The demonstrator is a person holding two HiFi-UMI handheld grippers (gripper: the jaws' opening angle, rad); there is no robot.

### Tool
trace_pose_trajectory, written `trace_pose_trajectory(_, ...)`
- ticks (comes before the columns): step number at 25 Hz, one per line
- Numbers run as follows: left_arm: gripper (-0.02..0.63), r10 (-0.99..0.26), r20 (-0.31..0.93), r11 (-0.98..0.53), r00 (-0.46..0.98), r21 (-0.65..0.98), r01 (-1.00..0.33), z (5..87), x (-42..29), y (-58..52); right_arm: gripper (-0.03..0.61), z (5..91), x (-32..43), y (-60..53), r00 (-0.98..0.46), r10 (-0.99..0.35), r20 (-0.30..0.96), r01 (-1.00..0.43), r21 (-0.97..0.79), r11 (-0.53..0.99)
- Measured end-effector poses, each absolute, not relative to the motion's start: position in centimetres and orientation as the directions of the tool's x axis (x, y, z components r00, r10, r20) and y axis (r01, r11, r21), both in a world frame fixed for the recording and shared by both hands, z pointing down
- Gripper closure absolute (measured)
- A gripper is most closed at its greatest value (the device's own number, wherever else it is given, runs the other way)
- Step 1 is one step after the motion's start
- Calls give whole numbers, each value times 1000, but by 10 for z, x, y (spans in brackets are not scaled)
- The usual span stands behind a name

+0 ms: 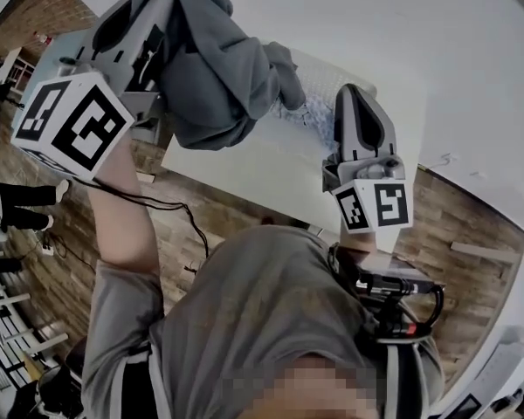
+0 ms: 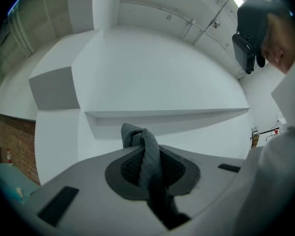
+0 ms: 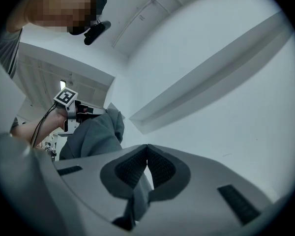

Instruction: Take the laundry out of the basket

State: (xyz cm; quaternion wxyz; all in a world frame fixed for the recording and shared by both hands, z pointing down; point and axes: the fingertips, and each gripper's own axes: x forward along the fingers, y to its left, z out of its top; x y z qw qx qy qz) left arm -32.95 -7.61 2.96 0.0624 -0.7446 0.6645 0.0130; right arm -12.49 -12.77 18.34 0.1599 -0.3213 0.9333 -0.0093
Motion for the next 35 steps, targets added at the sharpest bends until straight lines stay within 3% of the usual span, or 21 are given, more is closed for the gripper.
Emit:
trace_pose_trajectory(22, 571, -974, -179, 151, -136, -74, -986, -6, -442, 65, 571, 167, -219, -70, -854, -465, -232, -459, -83, 885)
trace_pose_trajectory(35, 571, -983, -72, 167, -170, 44, -985, 86, -479, 34, 571, 186, -228, -79, -865, -480, -149, -479, -43, 877)
